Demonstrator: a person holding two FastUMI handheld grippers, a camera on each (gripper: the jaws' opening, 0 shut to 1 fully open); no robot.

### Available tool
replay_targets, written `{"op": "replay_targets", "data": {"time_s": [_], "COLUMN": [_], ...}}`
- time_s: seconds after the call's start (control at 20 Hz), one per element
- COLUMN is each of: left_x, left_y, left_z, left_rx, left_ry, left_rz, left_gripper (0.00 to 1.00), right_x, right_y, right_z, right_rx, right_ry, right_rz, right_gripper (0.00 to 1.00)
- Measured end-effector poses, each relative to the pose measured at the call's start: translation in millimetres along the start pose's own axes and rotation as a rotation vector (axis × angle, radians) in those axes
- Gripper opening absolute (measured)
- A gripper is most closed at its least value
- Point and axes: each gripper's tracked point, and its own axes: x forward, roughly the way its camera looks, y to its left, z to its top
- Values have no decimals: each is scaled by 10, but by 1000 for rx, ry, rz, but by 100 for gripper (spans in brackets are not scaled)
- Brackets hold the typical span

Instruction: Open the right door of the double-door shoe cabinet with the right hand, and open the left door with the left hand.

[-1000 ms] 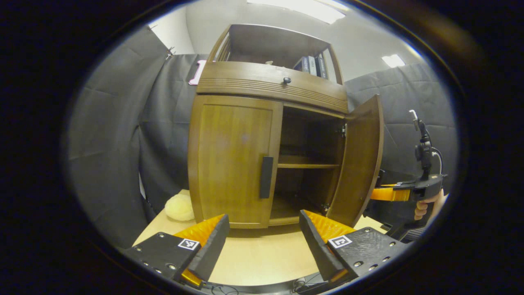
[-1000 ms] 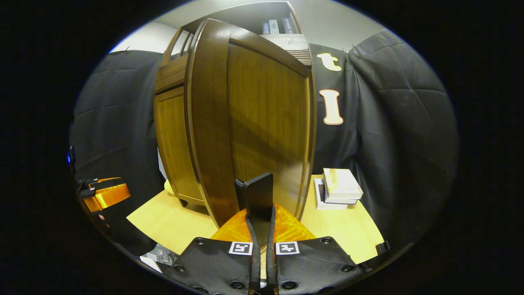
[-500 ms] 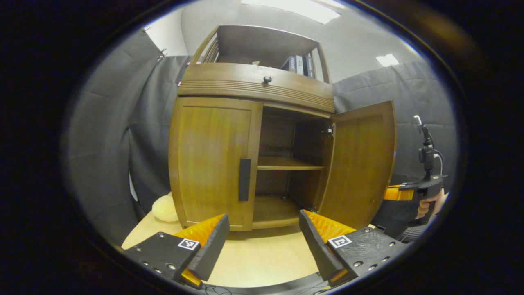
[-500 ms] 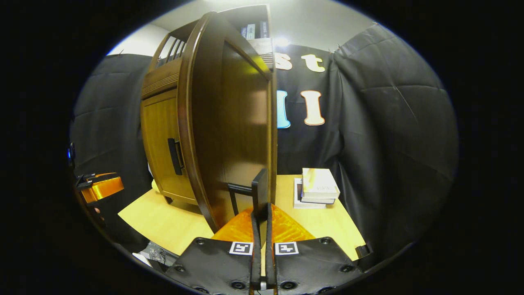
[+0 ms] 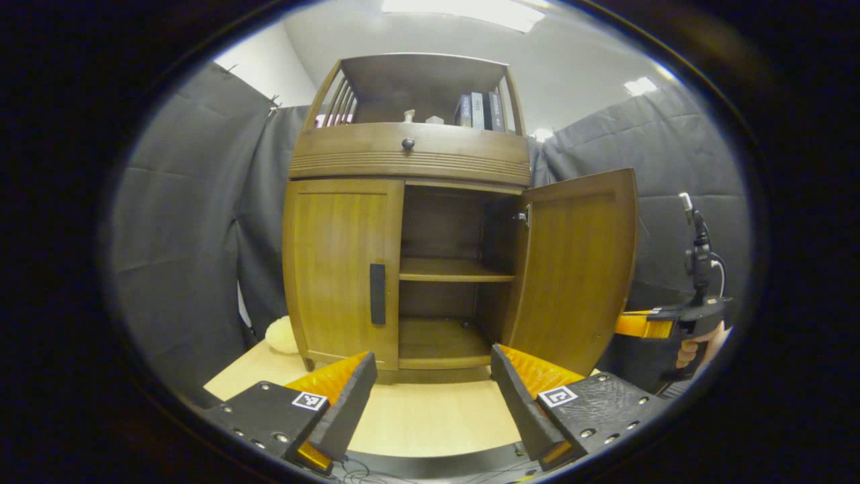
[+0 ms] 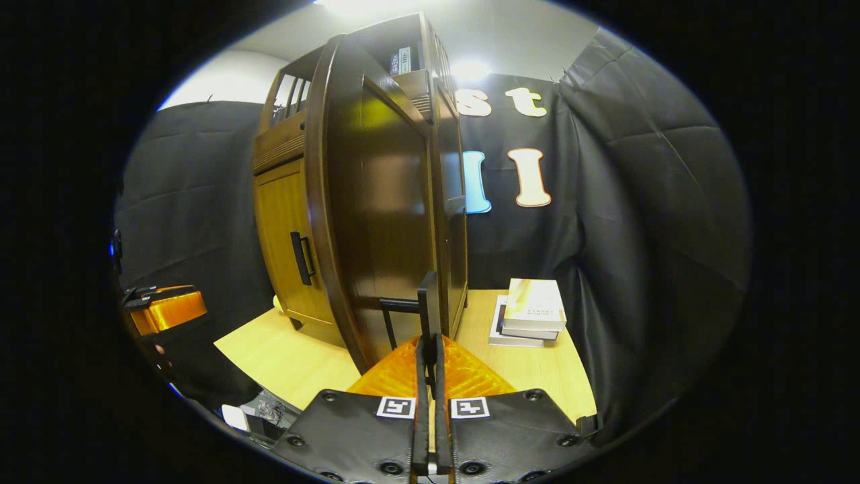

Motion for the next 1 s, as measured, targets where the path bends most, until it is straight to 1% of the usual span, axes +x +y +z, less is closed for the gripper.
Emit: {"op": "replay_targets", "data": {"time_s": [0.1, 0.2, 0.25, 0.3, 0.35, 0.45, 0.5, 0.6, 0.65, 0.7, 0.75, 0.8, 0.9, 1.0], "left_x": [-157, -226, -234, -265, -276, -269, -258, -199, -161, -148, -101, -47, 53, 144], "left_y": [-90, -140, -141, -135, -125, -44, 25, 158, 218, 277, 336, 410, 570, 761], "left_z": [-75, -167, -194, -207, -205, -167, -141, -86, -64, -63, -51, -61, -29, -17], "left_rx": [-3, -10, -13, -16, -20, -29, -32, -40, -47, -53, -58, -60, -58, -54], "left_ry": [13, 38, 49, 56, 58, 50, 44, 32, 28, 25, 27, 29, 23, 16], "left_rz": [28, 41, 48, 56, 60, 68, 73, 81, 79, 75, 69, 62, 46, 33], "left_gripper": [100, 100, 100, 100, 100, 100, 100, 100, 100, 100, 100, 100, 100, 100], "right_x": [6, 3, 7, 6, -9, -34, -61, -190, -266, -339, -411, -478, -616, -676], "right_y": [-10, -4, 2, 7, 12, 23, 28, 61, 97, 174, 247, 299, 489, 698], "right_z": [-3, -5, -8, -12, -6, -13, -14, -62, -67, -52, -55, -79, -124, -55], "right_rx": [21, 28, 24, 20, 14, 4, 3, -3, -7, -8, -21, -34, -67, -88], "right_ry": [2, 0, -2, -1, -1, 1, 4, 14, 16, 10, 10, 17, 26, 20], "right_rz": [10, 16, 16, 16, 13, 8, 3, -3, 0, 20, 26, 27, 33, 26], "right_gripper": [2, 2, 6, 6, 2, 2, 6, 5, 1, 1, 9, 4, 2, 2]}}
